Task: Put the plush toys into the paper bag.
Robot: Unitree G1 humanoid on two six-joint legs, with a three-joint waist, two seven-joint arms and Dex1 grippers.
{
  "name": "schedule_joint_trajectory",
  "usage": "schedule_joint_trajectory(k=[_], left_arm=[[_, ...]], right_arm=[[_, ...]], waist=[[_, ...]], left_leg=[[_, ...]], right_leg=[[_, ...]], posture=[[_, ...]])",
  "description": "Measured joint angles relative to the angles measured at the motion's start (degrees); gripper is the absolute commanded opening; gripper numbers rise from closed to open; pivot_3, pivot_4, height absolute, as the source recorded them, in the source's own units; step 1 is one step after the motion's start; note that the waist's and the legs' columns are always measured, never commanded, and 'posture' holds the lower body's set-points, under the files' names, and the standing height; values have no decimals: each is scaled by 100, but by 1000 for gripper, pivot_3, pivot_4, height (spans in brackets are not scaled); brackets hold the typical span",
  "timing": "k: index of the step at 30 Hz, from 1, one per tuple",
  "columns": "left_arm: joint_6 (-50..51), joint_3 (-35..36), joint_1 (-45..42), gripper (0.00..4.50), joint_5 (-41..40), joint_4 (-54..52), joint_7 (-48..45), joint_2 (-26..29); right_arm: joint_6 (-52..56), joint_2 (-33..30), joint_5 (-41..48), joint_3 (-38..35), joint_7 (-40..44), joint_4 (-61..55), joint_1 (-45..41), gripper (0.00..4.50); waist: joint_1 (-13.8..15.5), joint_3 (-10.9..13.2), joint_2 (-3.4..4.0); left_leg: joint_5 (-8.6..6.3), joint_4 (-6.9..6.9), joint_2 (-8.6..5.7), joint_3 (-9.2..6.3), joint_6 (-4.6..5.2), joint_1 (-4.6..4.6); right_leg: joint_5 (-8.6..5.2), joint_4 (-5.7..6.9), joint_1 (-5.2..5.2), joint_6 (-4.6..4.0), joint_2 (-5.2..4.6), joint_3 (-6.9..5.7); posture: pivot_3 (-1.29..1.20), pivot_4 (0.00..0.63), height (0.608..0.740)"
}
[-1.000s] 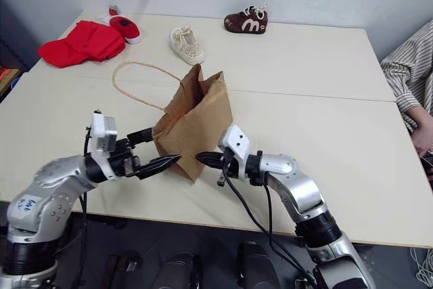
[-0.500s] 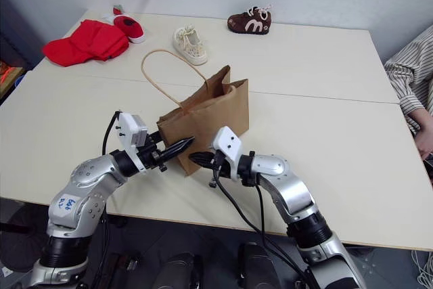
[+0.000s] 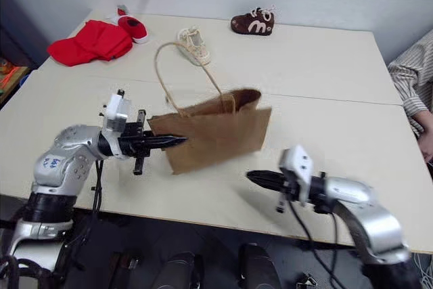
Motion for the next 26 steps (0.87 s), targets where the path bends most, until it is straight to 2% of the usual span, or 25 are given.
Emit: schedule_joint_trajectory(k=[2,6,8,11,15,21,22,26], left_arm=[[-334,-94,-74,16,223,589,-459,130],[-895,-165,-436,16,473,1353,-982,77],[-1044,-215,-569,434,629,1570,-980,74],[-1166,-204,-600,1188,778,1609,-854,74],[-1130,79,-448,2427,777,1446,-596,347],[-1218,1006,914,4377,895,949,-3,1204],[-1269,1114,1127,4500,959,870,121,1271],[-1375,1668,1887,4500,954,545,425,1407]], right_arm=[[-116,-289,10,-509,196,55,364,0],[-240,-345,131,-1106,291,188,581,0],[-274,-334,182,-1127,312,274,607,0],[-65,-158,523,-1143,239,302,556,591],[-70,-104,631,-1139,172,321,464,1957],[-518,-82,480,-1141,238,724,128,4125],[-624,-109,424,-1129,294,828,51,4434],[-964,-335,250,-1044,571,1177,-295,4476]], waist=[[11,0,-1],[-4,-1,-4],[-7,-1,-4],[-16,0,-4],[-35,0,-4],[-54,0,-2],[-38,0,-2],[1,0,-2]], left_leg=[[0,6,0,1,1,0],[-1,24,3,0,2,-1],[-1,26,3,0,3,-1],[-1,26,6,-1,3,-2],[-3,32,11,-5,2,-5],[-4,25,11,-5,3,1],[-5,27,10,-5,6,0],[-13,32,7,-8,18,-4]], right_leg=[[0,1,1,0,3,1],[0,15,1,0,3,2],[0,15,1,0,3,3],[0,37,1,1,3,3],[0,39,0,0,3,3],[0,31,-1,0,-3,7],[0,24,0,0,-4,7],[0,19,2,1,-15,6]], posture=[[0,150,740],[0,150,740],[0,150,740],[0,150,740],[0,150,740],[0,150,740],[0,150,740],[0,150,740]])
